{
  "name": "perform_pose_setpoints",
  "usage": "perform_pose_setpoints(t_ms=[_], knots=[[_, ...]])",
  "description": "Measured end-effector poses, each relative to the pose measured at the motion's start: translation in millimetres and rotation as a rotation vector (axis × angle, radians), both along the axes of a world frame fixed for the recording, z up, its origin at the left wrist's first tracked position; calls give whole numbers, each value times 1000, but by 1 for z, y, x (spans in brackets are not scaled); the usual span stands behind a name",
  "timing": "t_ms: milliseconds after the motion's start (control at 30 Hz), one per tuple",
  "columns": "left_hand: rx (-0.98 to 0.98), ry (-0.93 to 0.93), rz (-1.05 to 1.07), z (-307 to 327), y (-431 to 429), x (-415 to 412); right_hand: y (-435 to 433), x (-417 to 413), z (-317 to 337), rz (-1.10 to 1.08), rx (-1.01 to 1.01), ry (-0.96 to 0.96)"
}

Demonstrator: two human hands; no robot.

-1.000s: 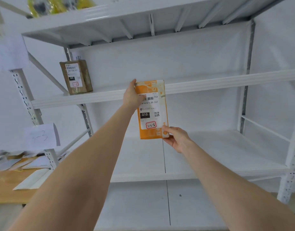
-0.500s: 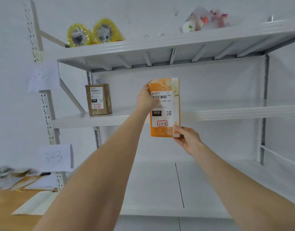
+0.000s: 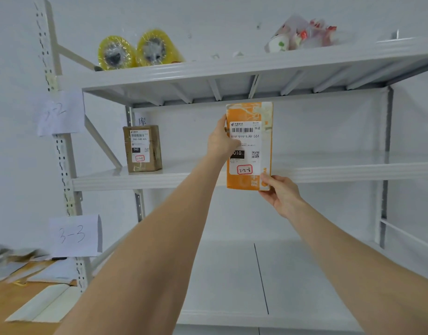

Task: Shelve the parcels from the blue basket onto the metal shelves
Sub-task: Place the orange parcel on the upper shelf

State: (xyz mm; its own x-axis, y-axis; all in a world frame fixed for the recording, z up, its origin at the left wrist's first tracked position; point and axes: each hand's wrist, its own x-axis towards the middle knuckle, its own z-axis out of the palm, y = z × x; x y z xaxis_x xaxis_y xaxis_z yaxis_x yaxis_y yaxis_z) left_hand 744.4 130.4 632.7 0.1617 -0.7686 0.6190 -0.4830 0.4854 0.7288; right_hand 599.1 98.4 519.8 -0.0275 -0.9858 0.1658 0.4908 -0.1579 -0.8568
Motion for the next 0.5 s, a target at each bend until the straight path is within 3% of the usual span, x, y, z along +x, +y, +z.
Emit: perform_pose_setpoints(t_ms=[500], knots=[[-61, -35, 33, 30, -53, -130, -49, -130, 37, -127, -75, 103]])
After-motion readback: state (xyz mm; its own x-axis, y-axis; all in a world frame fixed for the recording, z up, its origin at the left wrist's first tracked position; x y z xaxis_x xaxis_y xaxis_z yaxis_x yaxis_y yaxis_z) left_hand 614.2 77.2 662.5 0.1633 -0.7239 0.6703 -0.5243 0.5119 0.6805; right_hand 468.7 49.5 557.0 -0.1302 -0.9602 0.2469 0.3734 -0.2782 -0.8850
